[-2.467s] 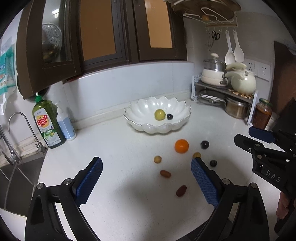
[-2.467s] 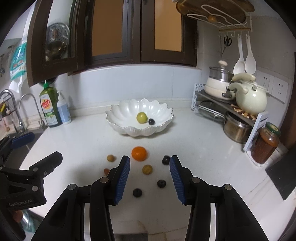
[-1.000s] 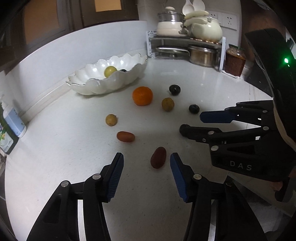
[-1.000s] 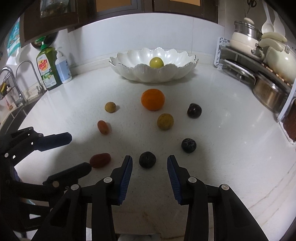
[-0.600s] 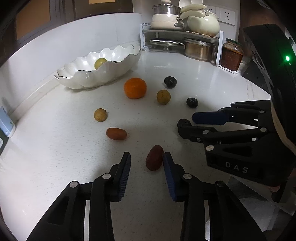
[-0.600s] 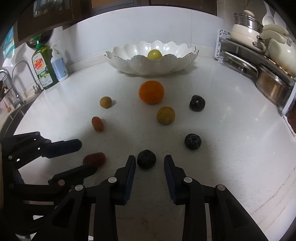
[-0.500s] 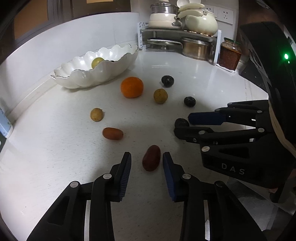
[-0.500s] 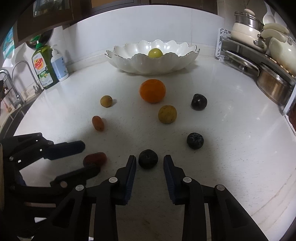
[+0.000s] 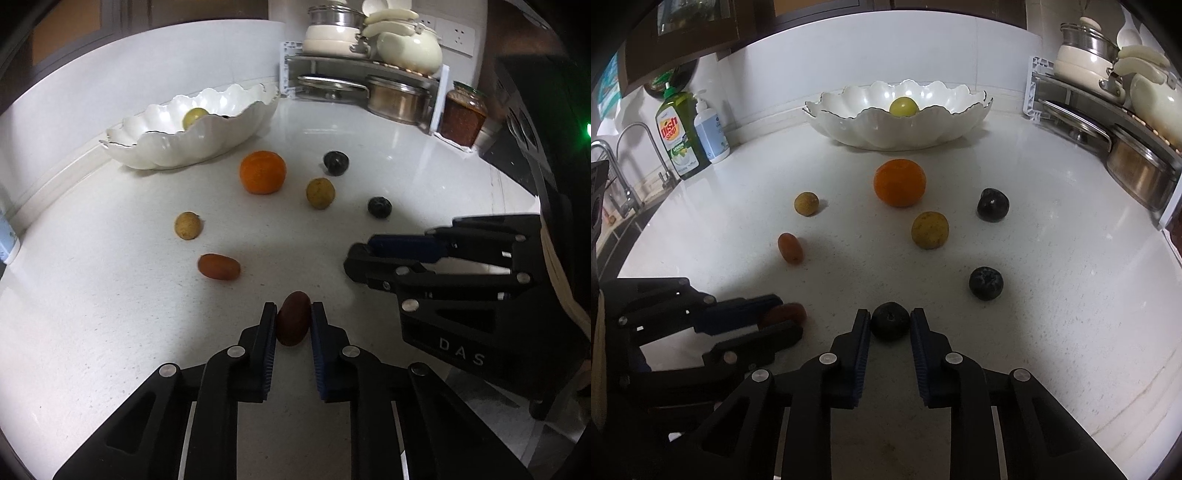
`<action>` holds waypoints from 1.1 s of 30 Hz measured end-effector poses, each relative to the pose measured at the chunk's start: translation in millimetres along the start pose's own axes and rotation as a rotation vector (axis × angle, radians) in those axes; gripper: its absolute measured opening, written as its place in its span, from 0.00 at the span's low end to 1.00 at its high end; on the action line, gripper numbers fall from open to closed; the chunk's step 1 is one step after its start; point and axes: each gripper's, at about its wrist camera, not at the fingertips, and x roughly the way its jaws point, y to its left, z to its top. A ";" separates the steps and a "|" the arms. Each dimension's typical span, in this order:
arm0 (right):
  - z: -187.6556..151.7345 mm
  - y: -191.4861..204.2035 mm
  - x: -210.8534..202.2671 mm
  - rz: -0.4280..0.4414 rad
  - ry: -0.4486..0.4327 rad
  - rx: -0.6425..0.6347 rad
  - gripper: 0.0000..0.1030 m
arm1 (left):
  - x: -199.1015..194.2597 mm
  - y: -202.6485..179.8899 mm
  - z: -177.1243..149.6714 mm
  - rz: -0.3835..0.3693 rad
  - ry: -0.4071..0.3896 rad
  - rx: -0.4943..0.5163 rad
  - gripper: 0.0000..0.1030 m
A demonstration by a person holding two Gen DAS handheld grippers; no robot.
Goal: Organize fruits
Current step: 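Close the left gripper on a red date while the right gripper grasps a dark plum, then carry the red date and dark plum in both grippers toward the white bowl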
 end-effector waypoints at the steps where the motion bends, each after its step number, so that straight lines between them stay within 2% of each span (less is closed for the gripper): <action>1: -0.4 -0.1 -0.3 0.001 0.001 0.001 0.23 | -1.7 1.6 0.7 -0.001 -0.003 -0.012 0.18; 15: 6.0 1.7 -22.1 0.017 -0.043 0.029 0.23 | -27.6 14.7 12.4 0.039 -0.065 -0.103 0.18; 33: 35.4 11.7 -67.5 -0.015 -0.173 0.004 0.23 | -74.1 30.8 34.6 0.107 -0.184 -0.142 0.18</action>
